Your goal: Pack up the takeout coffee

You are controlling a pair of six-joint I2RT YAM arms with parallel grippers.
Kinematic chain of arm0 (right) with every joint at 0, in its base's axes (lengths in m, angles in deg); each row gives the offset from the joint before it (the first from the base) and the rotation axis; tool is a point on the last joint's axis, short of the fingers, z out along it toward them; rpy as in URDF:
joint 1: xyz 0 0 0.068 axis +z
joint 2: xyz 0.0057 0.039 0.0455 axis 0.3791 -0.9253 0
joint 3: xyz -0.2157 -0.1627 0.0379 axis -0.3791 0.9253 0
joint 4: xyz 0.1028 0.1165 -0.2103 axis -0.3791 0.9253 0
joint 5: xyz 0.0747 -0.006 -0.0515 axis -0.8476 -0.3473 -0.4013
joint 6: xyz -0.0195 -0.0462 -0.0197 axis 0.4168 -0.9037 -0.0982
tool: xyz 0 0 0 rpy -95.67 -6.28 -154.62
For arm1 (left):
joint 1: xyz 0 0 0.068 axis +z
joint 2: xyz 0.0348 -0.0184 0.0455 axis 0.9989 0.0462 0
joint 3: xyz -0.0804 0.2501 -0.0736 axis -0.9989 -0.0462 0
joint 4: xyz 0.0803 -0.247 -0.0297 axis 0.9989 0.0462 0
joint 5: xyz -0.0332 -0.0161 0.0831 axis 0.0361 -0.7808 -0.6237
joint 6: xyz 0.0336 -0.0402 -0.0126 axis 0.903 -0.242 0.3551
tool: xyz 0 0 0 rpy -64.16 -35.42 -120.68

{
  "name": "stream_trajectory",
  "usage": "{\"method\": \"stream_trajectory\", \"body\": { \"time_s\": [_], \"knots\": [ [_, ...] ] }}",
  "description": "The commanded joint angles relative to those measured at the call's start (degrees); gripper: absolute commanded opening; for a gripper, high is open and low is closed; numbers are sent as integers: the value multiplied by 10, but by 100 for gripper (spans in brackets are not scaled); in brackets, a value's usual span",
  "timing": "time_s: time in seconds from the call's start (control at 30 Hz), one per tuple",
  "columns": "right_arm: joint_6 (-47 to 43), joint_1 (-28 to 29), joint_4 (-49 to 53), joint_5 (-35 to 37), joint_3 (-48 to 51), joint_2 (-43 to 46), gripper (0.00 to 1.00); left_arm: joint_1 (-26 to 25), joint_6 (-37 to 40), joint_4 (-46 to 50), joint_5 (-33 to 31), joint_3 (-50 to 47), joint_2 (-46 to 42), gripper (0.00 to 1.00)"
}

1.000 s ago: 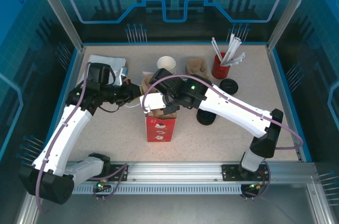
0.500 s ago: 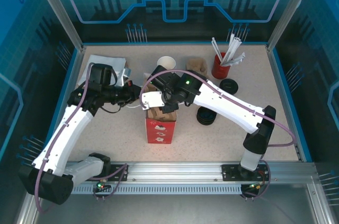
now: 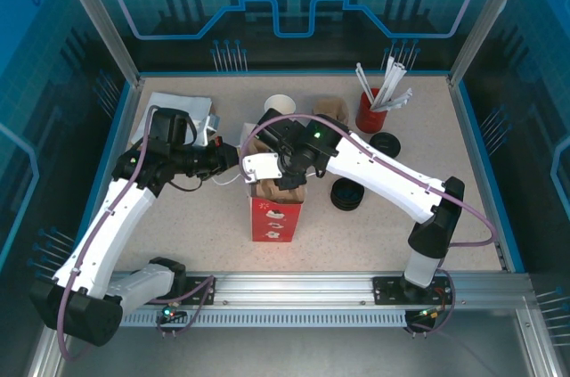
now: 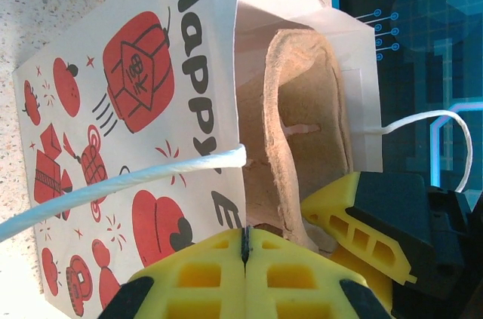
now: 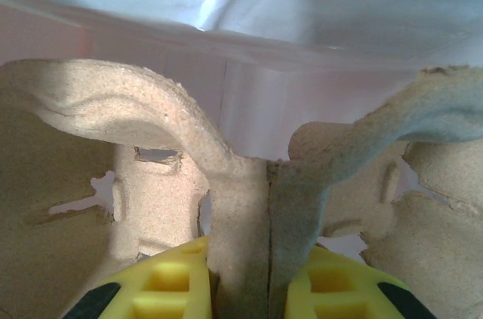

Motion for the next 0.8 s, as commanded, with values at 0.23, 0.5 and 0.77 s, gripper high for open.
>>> {"method": "stream_trajectory", "body": {
  "time_s": [0.23,0.5,0.77],
  "knots": [
    [27,-3,31,-52,-52,-43,21,-3,18,13,-3,-19,-11,0],
    [36,-5,46,-53,-55,-60,21,-3,20,18,-10,-21,-13,0],
    [36,-16,67,-29,-44,-54,21,-3,22,28,-20,-19,-16,0]
  ]
}}
